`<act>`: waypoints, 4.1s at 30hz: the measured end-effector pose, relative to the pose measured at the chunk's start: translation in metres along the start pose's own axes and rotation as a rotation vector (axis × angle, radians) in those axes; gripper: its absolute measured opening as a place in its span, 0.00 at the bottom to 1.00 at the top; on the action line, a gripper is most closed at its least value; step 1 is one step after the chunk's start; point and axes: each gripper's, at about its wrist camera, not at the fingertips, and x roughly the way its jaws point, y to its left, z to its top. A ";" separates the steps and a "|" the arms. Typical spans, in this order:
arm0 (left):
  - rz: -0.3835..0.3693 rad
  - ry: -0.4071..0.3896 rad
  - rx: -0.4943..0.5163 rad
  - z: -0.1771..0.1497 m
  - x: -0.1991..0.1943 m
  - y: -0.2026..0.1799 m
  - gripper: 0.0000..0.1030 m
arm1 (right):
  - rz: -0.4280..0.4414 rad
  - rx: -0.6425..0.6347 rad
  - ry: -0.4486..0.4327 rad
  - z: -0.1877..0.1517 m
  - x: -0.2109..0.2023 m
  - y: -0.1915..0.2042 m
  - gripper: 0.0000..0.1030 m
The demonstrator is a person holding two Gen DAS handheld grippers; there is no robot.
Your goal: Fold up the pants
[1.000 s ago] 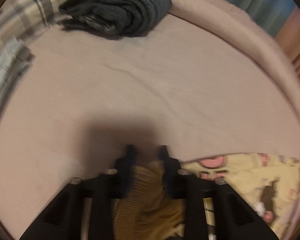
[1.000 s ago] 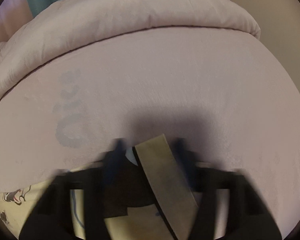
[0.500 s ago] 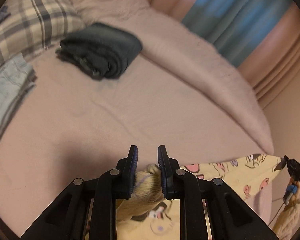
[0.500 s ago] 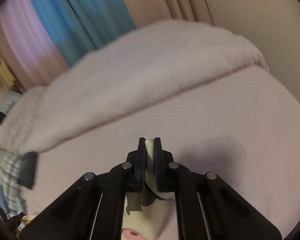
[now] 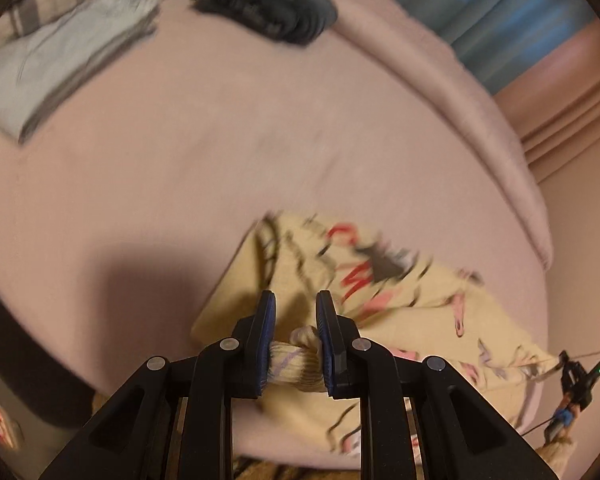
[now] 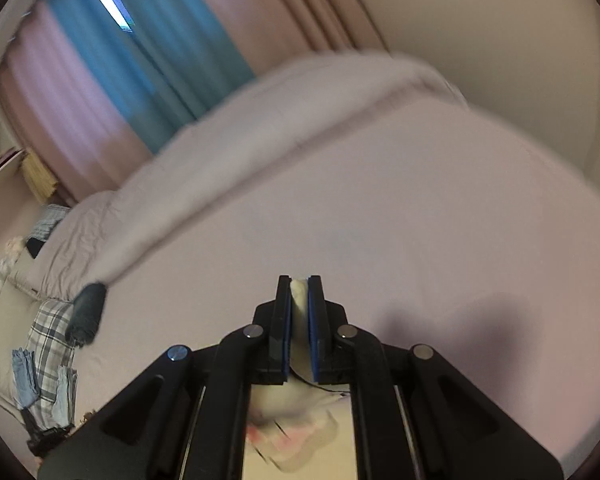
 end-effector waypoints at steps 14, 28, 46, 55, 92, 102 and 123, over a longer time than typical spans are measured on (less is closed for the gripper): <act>-0.034 -0.049 0.014 0.007 -0.036 0.002 0.18 | -0.003 0.004 -0.021 -0.048 -0.047 -0.005 0.08; 0.147 0.062 0.070 -0.014 0.003 0.010 0.19 | -0.184 0.033 0.147 -0.111 -0.043 -0.060 0.43; 0.081 -0.028 0.162 -0.006 -0.024 -0.040 0.44 | -0.303 -0.155 0.179 -0.056 0.034 -0.012 0.07; -0.035 0.038 0.280 -0.023 -0.008 -0.088 0.44 | -0.334 -0.208 0.139 -0.034 0.043 -0.010 0.11; -0.156 0.236 0.481 -0.088 0.024 -0.160 0.44 | -0.169 -0.342 0.332 -0.182 -0.034 0.076 0.47; -0.106 0.290 0.453 -0.119 0.057 -0.138 0.44 | -0.161 -0.537 0.404 -0.242 0.004 0.129 0.53; 0.102 0.078 0.189 -0.037 0.008 -0.037 0.44 | -0.110 -0.563 0.463 -0.235 0.027 0.174 0.54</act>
